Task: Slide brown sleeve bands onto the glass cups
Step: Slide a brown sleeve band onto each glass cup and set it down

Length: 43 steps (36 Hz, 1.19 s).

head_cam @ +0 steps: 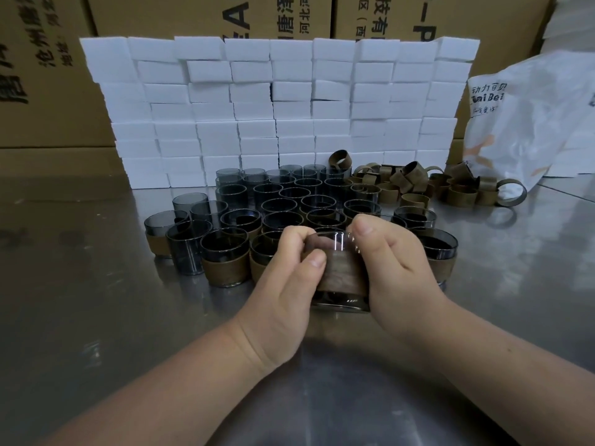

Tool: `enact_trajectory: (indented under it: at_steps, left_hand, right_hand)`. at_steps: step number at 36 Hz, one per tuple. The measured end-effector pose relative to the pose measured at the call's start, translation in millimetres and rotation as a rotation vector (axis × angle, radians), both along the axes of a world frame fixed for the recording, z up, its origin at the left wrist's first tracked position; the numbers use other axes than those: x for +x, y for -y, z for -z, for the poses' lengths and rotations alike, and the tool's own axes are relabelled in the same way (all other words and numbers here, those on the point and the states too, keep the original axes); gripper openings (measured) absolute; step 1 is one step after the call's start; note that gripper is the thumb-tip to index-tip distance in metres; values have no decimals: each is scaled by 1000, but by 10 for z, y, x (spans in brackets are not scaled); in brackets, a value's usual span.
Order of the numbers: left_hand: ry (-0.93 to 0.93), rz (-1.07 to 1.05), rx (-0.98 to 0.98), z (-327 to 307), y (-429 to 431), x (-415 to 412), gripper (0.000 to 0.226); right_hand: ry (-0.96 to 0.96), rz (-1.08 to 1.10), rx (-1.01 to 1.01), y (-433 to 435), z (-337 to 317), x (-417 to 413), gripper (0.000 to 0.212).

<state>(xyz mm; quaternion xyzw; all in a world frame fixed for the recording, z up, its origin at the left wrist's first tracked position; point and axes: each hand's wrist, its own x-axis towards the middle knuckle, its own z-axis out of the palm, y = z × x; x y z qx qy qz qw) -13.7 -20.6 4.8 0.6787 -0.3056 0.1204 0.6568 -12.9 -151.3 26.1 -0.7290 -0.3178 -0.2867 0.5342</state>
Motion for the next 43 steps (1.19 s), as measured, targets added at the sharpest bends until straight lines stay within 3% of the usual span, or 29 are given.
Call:
enact_trajectory:
  at_steps: [12,20,22,25,33,38,43]
  left_hand:
    - [44,6,3,-24,0,-25,41]
    - [25,4,15,-40,2,-43,30]
    - [-85,58,-97,-63,21,-46,26]
    - [-257,141,-303,-111,29,-23,42]
    - [-221,-119,-283,-102,31,-23,48]
    - [-230,-142,-294,-95,42,-30,53]
    - [-201,-129,-289,-94,55,-45,52]
  right_hand:
    - [-95,-17,17,-3,-4,7,43]
    - [-136,-19,20,-19,-4,20,47]
    - [-154,-16,33,-20,-1,27,50]
    - [-145,-25,50,-24,3,26,48]
    - [-226,-190,16,-104,61,-7,40]
    - [-363,-238,66,-118,81,-8,48]
    - [-330,-156,112,-163,63,-55,51]
